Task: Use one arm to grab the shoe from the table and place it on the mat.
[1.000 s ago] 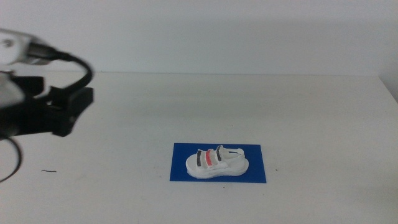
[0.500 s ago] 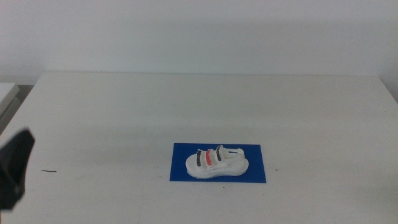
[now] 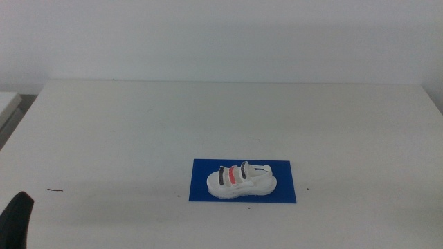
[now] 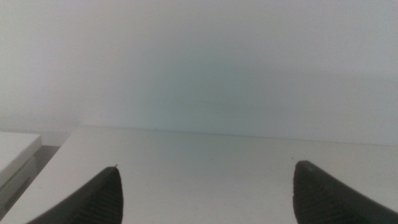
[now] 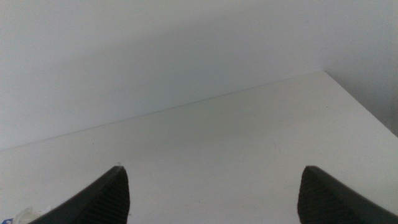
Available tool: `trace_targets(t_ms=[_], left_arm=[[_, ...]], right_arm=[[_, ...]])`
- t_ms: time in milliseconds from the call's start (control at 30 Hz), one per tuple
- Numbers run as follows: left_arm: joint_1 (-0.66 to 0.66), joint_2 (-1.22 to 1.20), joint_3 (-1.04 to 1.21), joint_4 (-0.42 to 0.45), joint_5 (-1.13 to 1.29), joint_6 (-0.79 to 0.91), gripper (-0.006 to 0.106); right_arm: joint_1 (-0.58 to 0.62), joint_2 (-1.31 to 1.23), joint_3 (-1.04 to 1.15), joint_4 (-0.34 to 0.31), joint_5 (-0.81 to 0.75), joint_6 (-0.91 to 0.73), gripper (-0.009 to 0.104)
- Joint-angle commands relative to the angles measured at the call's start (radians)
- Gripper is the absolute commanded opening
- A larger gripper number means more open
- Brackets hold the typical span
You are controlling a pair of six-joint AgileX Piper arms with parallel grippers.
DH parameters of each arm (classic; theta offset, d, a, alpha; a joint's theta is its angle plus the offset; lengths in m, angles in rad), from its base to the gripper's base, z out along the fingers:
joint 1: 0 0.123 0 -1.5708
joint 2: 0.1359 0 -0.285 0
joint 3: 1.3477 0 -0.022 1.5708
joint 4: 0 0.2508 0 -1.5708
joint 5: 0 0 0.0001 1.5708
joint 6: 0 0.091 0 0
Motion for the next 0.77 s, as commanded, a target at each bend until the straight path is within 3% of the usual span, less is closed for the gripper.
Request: trace_targets(t_ms=[0,33,100,400,733], left_arm=[[0.001,-0.004,0.001,0.006,-0.010,-0.003,0.094],[0.001,-0.004,0.001,-0.095,0.001,-0.003,0.094],[0.001,-0.004,0.001,-0.154,0.026,-0.003,0.094],[0.001,-0.004,0.001,-0.133,0.166,-0.003,0.094],[0.001,-0.004,0.001,-0.133,0.135,-0.006,0.094]], right_arm=[[0.002,-0.005,0.002,-0.009,-0.009,-0.004,0.079],[0.002,-0.005,0.002,-0.009,-0.009,-0.004,0.079],[0.002,-0.005,0.002,-0.009,-0.009,-0.004,0.079],[0.002,-0.005,0.002,-0.009,-0.009,-0.004,0.079],[0.002,-0.005,0.002,-0.009,-0.009,-0.004,0.079]])
